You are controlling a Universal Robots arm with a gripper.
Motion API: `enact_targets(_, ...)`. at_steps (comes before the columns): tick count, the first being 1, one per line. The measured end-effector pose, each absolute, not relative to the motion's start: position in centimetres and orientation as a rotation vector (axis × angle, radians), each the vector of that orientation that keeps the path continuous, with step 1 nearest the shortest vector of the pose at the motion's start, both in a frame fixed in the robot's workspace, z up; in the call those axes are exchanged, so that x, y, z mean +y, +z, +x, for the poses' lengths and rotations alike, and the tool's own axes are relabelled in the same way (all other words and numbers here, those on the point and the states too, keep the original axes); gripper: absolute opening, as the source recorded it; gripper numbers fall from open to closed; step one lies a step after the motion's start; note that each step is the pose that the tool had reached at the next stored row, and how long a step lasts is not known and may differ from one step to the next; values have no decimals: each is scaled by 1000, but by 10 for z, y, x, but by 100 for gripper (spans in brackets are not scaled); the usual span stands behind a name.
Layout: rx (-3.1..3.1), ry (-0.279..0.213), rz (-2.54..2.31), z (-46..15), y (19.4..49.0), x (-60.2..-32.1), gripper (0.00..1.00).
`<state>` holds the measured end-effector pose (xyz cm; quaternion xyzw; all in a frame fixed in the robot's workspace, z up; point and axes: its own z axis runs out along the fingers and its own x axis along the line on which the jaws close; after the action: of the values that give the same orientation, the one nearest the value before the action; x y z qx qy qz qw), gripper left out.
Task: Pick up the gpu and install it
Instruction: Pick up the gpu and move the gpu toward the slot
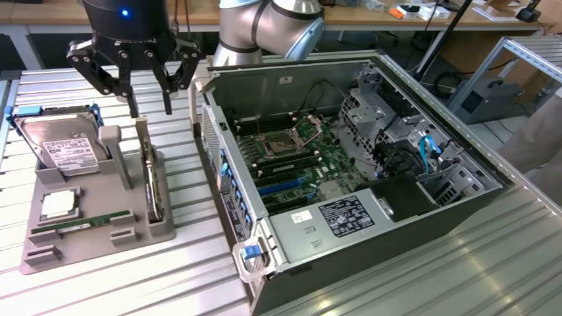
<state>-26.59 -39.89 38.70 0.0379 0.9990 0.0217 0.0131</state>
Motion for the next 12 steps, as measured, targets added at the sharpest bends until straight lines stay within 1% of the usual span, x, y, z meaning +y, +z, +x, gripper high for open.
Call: enact_targets(12,3112,68,118,-282,386,-399,48)
